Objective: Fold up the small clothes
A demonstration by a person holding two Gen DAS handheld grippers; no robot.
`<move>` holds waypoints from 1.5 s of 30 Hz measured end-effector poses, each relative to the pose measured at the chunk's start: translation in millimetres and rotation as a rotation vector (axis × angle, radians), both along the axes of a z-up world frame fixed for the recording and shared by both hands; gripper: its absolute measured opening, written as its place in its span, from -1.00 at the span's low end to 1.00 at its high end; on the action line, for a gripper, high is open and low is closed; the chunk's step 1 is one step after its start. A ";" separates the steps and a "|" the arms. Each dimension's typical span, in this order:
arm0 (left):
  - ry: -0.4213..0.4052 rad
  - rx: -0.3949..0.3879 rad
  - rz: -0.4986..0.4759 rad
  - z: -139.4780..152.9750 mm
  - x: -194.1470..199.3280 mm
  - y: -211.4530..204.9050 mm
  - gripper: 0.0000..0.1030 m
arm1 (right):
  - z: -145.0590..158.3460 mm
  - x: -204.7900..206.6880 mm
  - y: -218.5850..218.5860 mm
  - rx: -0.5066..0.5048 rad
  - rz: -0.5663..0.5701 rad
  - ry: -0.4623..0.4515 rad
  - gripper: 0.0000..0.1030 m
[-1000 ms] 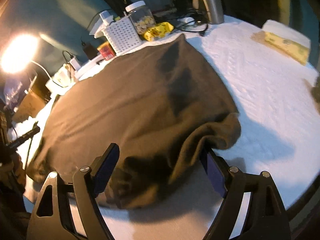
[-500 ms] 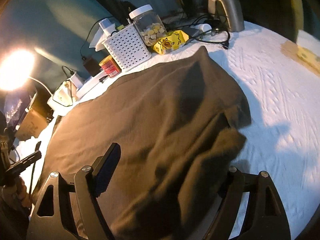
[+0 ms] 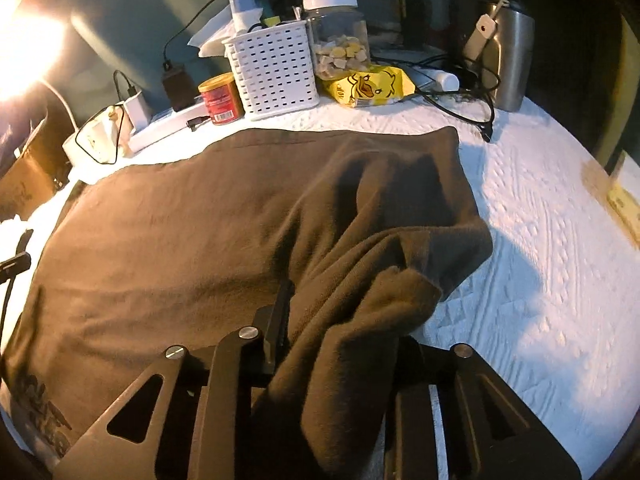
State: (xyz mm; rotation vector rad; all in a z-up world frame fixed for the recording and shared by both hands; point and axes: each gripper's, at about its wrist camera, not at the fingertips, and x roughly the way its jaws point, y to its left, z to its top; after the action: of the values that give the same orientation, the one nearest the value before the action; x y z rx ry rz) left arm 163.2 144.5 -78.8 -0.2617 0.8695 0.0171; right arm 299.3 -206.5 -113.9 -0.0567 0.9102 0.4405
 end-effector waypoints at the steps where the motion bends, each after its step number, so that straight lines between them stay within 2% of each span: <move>1: -0.004 0.002 -0.004 1.0 -0.2 0.1 -0.04 | 1.9 1.1 -2.5 0.025 -0.004 0.010 -0.59; 4: -0.017 0.005 -0.012 3.7 -2.3 1.8 -0.04 | 9.7 1.9 -5.2 0.069 -0.009 0.022 -0.62; 11: -0.038 -0.015 -0.004 5.9 -10.3 12.5 -0.04 | 40.9 -5.1 11.6 0.085 0.023 -0.022 -0.64; 21: -0.073 -0.042 0.022 6.2 -33.8 34.5 -0.04 | 71.7 -33.1 77.5 0.062 0.171 -0.085 -0.66; 32: -0.099 -0.067 0.058 2.0 -61.2 57.1 -0.04 | 64.2 -58.2 145.5 0.029 0.315 -0.056 -0.66; 39: -0.115 -0.088 0.075 -0.8 -74.5 65.6 -0.04 | 51.2 -70.8 172.3 -0.009 0.364 -0.039 -0.66; 45: -0.126 -0.076 0.078 -0.1 -84.5 69.3 -0.04 | 39.8 -81.5 193.1 -0.034 0.395 -0.028 -0.66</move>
State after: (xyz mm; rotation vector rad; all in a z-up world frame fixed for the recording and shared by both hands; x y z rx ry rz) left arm 78.7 213.8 -79.0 -0.3642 0.7354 0.0398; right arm 217.8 -13.4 -74.1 -0.2760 0.8802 0.7885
